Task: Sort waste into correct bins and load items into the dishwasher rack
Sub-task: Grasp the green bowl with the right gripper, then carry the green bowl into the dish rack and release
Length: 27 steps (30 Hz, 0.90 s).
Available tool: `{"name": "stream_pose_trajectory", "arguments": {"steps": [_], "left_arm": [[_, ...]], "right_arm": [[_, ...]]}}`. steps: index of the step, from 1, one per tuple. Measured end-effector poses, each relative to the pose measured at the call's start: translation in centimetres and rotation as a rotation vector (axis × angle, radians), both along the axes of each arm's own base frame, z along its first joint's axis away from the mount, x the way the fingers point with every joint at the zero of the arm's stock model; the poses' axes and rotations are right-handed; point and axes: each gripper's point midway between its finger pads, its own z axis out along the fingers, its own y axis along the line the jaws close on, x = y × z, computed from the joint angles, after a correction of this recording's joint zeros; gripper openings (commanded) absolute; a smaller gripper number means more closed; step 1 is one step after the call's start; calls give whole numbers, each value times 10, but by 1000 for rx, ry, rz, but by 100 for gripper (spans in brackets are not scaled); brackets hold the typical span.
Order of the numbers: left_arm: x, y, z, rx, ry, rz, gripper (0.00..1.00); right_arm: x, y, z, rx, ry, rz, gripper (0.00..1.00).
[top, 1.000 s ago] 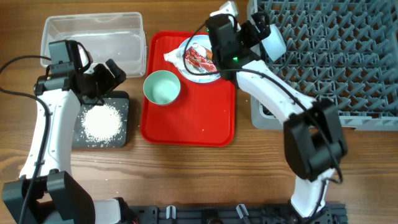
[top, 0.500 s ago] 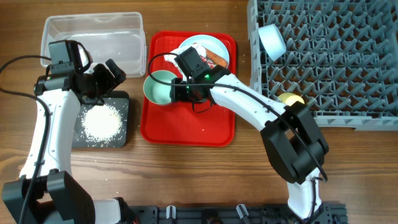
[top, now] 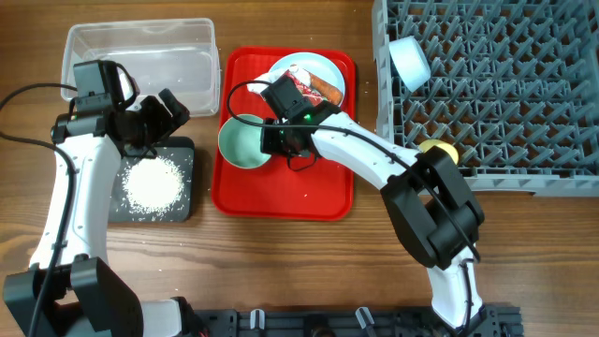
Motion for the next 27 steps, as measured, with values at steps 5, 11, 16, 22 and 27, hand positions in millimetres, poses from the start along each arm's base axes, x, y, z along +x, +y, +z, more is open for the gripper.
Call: {"name": "stream_pose_trajectory", "arguments": {"steps": [5,11,16,22,27], "left_arm": [[0,0,0,0,-1,0,100],[0,0,0,0,0,0,100],[0,0,0,0,0,0,100],[0,0,0,1,-1,0,100],[0,0,0,0,-1,0,100]], "right_arm": [[24,-43,57,-4,-100,-18,4],[11,-255,220,-625,-478,-384,4],[-16,-348,227,-1144,-385,-456,4],[23,-360,205,-1387,-333,-245,4],[43,-356,186,-1519,-257,10,4]]}}
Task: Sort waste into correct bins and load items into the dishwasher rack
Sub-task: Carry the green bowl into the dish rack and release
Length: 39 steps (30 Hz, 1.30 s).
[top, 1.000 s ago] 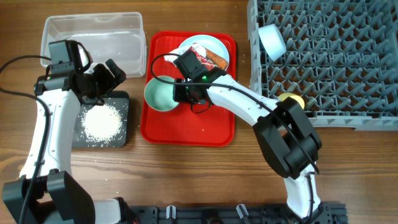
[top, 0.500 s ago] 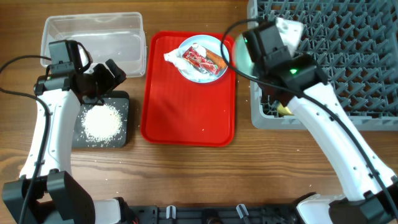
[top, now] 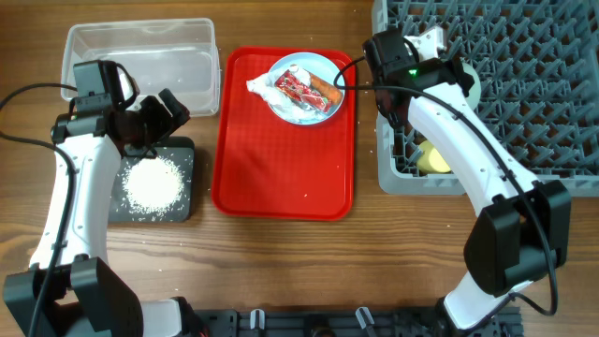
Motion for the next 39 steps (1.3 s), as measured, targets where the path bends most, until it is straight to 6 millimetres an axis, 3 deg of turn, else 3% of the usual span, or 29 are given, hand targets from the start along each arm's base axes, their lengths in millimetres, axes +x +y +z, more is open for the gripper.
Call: {"name": "stream_pose_trajectory", "arguments": {"steps": [7,9,11,14,22,24,28,30,33,34,39], "left_arm": [[0,0,0,-1,0,0,100],[0,0,0,0,0,0,100],[0,0,0,0,0,0,100],[0,0,0,-1,0,0,100],[0,0,0,-1,2,0,100],[0,0,0,0,2,0,100],[0,0,0,0,0,0,100],[0,0,0,0,0,0,100],[0,0,0,0,0,0,100],[0,0,0,0,0,0,100],[0,0,0,0,0,0,100]], "right_arm": [[-2,27,-17,50,122,110,4],[-3,26,-17,35,129,109,4],[-7,17,-13,-47,132,86,4],[-5,5,12,-183,53,33,4],[50,-45,53,-143,-275,-85,4],[69,-56,66,-113,-335,-48,4],[92,-73,72,-70,-389,24,4],[98,-85,58,-89,-328,27,4],[109,-99,12,-140,-152,46,4],[115,-102,-16,-149,-89,50,4],[122,-99,-22,-158,-86,62,4]]}}
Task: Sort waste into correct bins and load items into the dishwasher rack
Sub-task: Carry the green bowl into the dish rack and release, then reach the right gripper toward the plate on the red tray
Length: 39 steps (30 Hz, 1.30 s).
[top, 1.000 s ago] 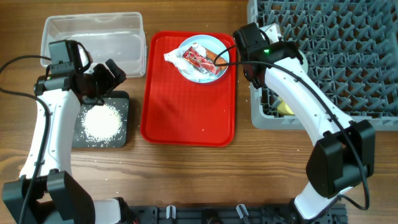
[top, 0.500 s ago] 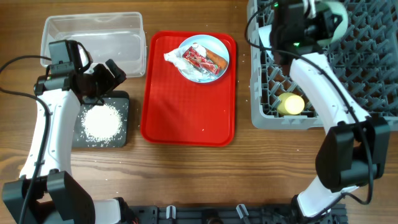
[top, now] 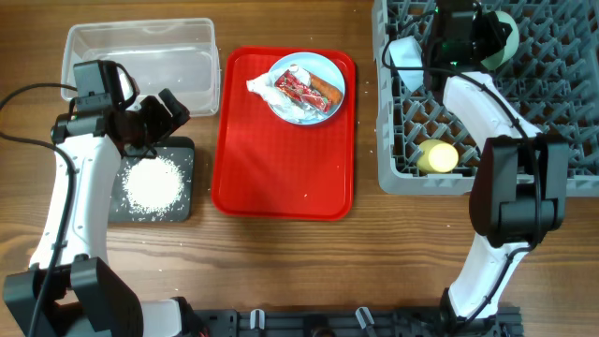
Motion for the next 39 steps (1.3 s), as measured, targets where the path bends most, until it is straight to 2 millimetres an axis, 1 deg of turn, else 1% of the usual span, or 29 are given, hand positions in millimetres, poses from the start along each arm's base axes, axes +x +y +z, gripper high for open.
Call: {"name": "stream_pose_trajectory", "arguments": {"steps": [3,4,5,8,9,10,11,14,17,20,21,22,27,30,34,39], "left_arm": [[0,0,0,0,0,0,100],[0,0,0,0,0,0,100],[0,0,0,0,-1,0,100],[0,0,0,0,0,0,100],[0,0,0,0,0,0,100],[0,0,0,0,1,0,100],[0,0,0,0,1,0,100],[0,0,0,0,0,0,100],[0,0,0,0,0,0,100],[0,0,0,0,0,0,100],[0,0,0,0,0,0,100],[0,0,0,0,0,0,100],[0,0,0,0,0,0,100],[0,0,0,0,0,0,100],[0,0,0,0,0,0,100],[0,0,0,0,0,0,100]], "right_arm": [[1,10,-2,-5,29,21,5],[1,16,-5,-8,51,32,8],[-1,25,-10,-12,97,51,14],[-13,34,-25,-42,243,61,44],[-17,37,-31,-51,288,65,64],[-19,37,-35,-57,307,63,92],[-19,38,-37,-57,318,67,100],[-21,42,-46,-73,354,70,100],[-22,47,-43,-90,356,67,100],[-18,50,-36,-96,311,62,100],[-13,51,-31,-87,258,63,100],[-11,52,-29,-84,242,64,100],[-5,70,-10,-51,169,126,100],[-5,75,-10,-30,154,138,100],[-3,98,-13,-10,145,191,100],[-2,120,-15,24,121,233,100]]}}
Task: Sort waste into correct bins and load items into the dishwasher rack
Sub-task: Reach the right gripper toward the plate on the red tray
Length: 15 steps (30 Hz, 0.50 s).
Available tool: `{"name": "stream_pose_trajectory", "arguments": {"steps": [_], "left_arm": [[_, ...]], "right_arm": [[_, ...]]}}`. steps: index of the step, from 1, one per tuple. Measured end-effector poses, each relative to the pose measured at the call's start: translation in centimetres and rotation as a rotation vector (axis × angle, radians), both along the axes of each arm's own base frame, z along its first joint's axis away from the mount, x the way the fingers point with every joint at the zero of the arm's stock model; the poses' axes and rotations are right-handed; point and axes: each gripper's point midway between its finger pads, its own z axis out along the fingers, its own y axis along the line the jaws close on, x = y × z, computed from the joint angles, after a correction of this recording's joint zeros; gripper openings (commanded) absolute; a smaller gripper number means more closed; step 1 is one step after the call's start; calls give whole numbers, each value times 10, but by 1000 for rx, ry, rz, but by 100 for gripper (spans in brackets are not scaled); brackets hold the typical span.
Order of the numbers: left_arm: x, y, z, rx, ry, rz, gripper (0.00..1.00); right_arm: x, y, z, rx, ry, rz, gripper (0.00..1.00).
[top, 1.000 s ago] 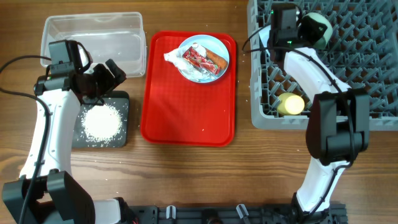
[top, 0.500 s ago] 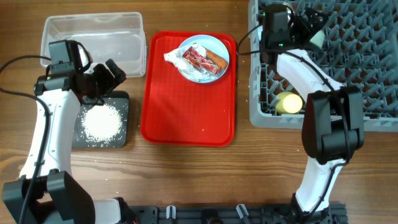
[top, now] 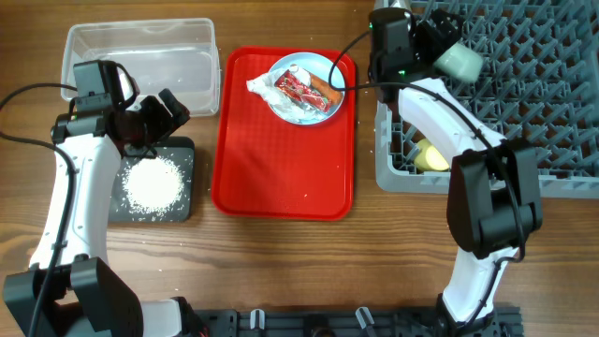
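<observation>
My right gripper is over the near-left part of the grey dishwasher rack, shut on the rim of a pale green bowl that lies tilted against the rack's tines. On the red tray stands a white plate holding crumpled wrappers. A yellow item lies in the rack's front-left corner. Off to the left, my left gripper hangs open and empty above the edge of the black bin.
A clear plastic tub sits at the back left. The black bin holds a heap of white grains. My right arm crosses the rack's left wall and covers whatever lies under it there.
My right gripper has moved left and nearer in the rack, and the green bowl has come with it from the rack's far middle. The white cup seen at the rack's left is now hidden. The left arm is unchanged.
At first my right gripper was on the green bowl on the red tray, beside the plate. Then the bowl was off the tray and the gripper was at the rack's left edge. After that the bowl was held far back in the rack, and now nearer its left side.
</observation>
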Motion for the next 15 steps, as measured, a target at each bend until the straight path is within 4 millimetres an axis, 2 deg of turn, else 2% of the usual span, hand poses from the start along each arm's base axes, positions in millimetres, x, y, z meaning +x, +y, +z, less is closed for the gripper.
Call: {"name": "stream_pose_trajectory", "arguments": {"steps": [3,5,7,8,9,10,11,12,14,15], "left_arm": [[0,0,0,0,0,0,100],[0,0,0,0,0,0,100],[0,0,0,0,-1,0,100],[0,0,0,0,0,0,100],[0,0,0,0,0,0,100],[0,0,0,0,0,0,100],[0,0,0,0,0,0,100],[0,0,0,0,0,0,100],[0,0,0,0,1,0,100],[0,0,0,-1,1,0,100]], "right_arm": [[0,0,1,15,-16,-5,100],[4,1,9,33,-69,-6,100],[12,4,38,81,-224,-5,100],[14,5,59,110,-314,-6,100],[12,9,95,170,-457,-1,100],[7,17,115,212,-526,12,100],[0,35,130,262,-576,40,100],[-8,73,132,313,-568,103,100],[-22,133,114,348,-460,219,100],[-43,185,83,390,-306,338,100]]}}
